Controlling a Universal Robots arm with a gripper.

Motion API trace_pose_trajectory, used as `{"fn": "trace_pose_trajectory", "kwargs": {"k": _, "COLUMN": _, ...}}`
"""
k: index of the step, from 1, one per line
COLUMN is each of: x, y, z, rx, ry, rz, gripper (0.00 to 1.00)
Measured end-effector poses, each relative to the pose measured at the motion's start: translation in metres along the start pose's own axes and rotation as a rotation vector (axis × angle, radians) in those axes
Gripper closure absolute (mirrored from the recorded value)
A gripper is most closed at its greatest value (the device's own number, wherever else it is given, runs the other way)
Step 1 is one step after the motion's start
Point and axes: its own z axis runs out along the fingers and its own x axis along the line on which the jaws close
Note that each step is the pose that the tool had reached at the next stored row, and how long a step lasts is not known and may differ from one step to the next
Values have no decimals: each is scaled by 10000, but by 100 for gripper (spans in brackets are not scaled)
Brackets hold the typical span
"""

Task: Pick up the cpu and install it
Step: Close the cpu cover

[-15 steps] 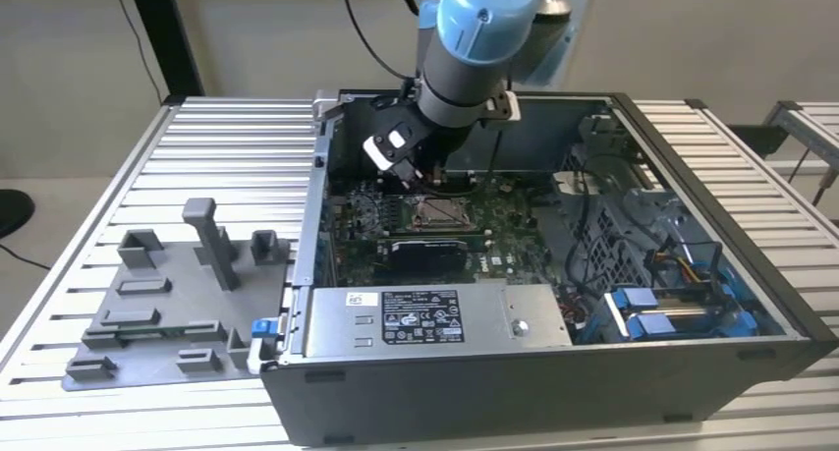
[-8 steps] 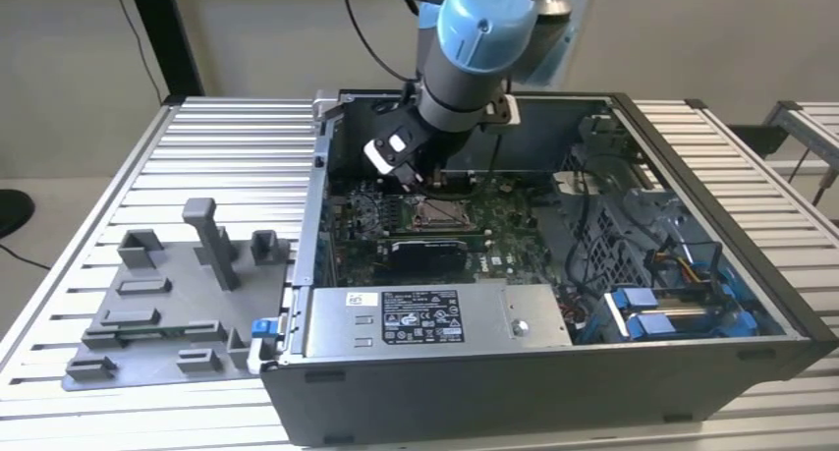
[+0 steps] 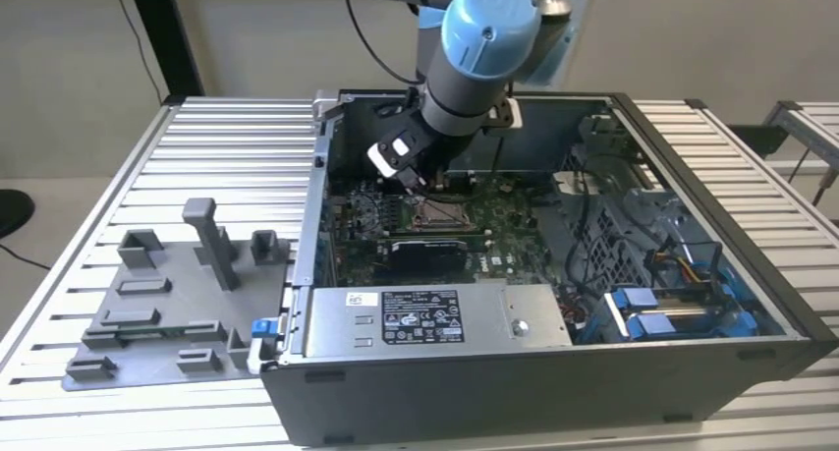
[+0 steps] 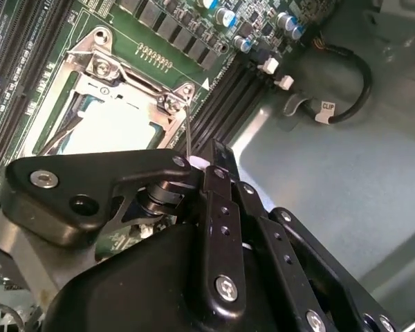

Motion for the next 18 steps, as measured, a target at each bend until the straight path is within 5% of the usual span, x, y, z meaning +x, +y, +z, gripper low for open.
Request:
{"fn": "trace_pose_trajectory", "kwargs": {"k": 3, "x": -35, "y": -7, "z": -14, "rx": -33, "ry": 369, "rz": -47, "gripper": 100}}
{"fn": "trace_pose_trajectory", "kwargs": {"k": 4, "x": -56, "y": -11, "z": -24, "rx": -42, "ry": 448, "rz": -57, "gripper": 100}}
{"fn": "trace_pose_trajectory", "kwargs": {"k": 18, "x": -119, "y": -13, "z": 15, "rx": -43, "ry": 470, "rz": -58, "gripper": 100}}
